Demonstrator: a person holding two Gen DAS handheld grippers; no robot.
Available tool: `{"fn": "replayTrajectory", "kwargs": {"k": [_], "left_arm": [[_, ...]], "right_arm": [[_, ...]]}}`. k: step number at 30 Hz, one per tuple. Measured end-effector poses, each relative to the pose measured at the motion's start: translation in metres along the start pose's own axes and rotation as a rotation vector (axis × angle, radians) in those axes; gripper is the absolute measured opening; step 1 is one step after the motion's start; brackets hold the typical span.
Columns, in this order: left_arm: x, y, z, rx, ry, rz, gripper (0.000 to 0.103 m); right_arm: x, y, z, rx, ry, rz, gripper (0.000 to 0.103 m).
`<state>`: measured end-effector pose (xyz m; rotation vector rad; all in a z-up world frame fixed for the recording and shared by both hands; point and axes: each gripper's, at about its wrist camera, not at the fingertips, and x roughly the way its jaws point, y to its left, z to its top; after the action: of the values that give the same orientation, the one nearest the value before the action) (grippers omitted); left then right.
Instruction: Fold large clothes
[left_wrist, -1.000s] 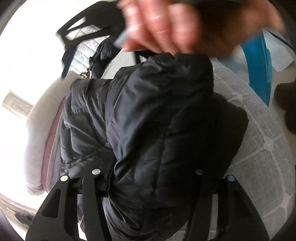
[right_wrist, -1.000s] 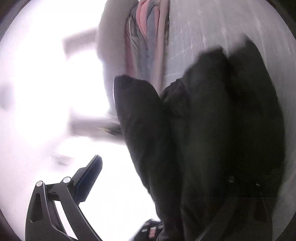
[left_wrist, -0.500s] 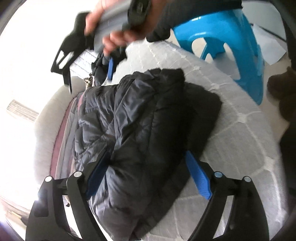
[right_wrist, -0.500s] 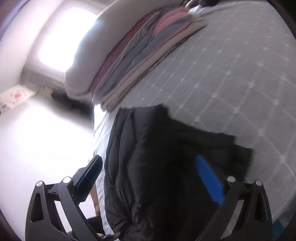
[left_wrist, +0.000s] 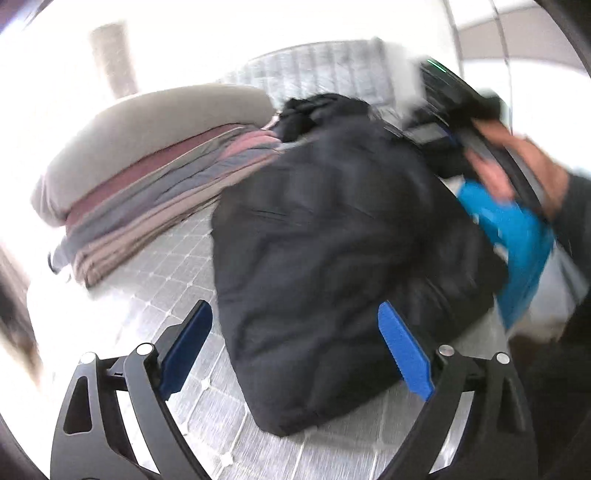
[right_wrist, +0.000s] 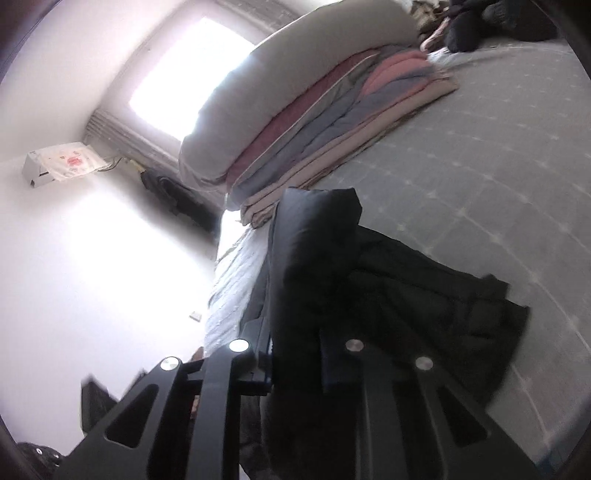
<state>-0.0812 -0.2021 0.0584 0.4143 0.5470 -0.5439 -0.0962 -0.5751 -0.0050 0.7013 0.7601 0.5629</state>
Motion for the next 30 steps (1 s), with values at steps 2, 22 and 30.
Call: {"fn": "replayTrajectory", "kwargs": {"k": [2, 22, 30], "left_arm": [[0.007, 0.006, 0.009, -0.037, -0.03, -0.036, 0.088], [0.084, 0.072, -0.015, -0.377, 0.104, -0.208, 0.088], [0.132, 0.179, -0.074, -0.898, 0.167, -0.406, 0.088]], "right_arm": [[-0.009, -0.019, -0.011, 0.035, -0.008, -0.024, 0.018], [-0.041, -0.05, -0.046, 0.241, -0.095, -0.189, 0.087], [-0.034, -0.063, -0.066, 0.365, 0.033, -0.225, 0.093]]}}
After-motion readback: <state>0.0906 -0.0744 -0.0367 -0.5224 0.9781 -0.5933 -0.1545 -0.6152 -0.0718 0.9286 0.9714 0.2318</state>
